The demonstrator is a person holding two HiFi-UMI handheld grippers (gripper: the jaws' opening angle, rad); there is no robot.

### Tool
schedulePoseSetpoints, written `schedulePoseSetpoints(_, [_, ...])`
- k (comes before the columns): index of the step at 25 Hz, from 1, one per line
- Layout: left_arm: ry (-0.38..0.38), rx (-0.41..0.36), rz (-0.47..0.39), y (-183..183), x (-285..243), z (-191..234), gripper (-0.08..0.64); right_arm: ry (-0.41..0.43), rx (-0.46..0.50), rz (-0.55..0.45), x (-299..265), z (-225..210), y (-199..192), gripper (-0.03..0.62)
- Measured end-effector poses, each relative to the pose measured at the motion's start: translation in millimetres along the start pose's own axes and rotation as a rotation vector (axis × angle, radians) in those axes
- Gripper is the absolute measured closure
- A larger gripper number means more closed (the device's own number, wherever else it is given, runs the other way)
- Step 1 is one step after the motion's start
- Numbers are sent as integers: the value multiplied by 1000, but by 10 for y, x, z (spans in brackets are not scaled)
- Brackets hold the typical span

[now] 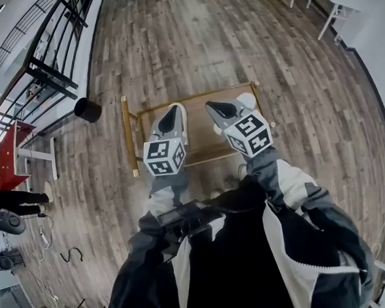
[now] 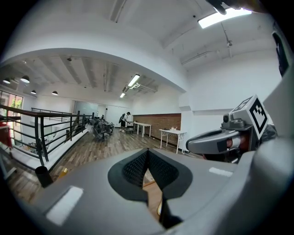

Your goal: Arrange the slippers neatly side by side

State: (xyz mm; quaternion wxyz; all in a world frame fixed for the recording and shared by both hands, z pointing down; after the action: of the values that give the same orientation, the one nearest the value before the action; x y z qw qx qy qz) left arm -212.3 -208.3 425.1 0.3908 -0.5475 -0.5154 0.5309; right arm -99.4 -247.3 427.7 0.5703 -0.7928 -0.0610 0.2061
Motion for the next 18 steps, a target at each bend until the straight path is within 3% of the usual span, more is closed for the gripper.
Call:
schedulePoseSetpoints(13, [247, 21, 39, 183, -366, 178, 555, 205, 66, 43, -334, -549, 294, 588])
schedulePoseSetpoints(18, [245, 22, 53, 126, -463, 228, 555, 191, 67, 45, -503, -647, 353, 588])
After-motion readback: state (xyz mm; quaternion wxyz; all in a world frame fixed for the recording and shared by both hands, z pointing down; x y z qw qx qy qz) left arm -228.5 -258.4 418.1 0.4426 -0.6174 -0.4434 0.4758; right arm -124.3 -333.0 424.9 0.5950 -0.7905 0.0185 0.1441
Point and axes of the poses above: the fingertips, and each gripper's own axes: x backward along the fingers, z to its left, y out of its top, the point moved 3 cm from there along x, backward along the fingers, and after that the axes turned 11 degrees about -x, right-handed, at the moved point
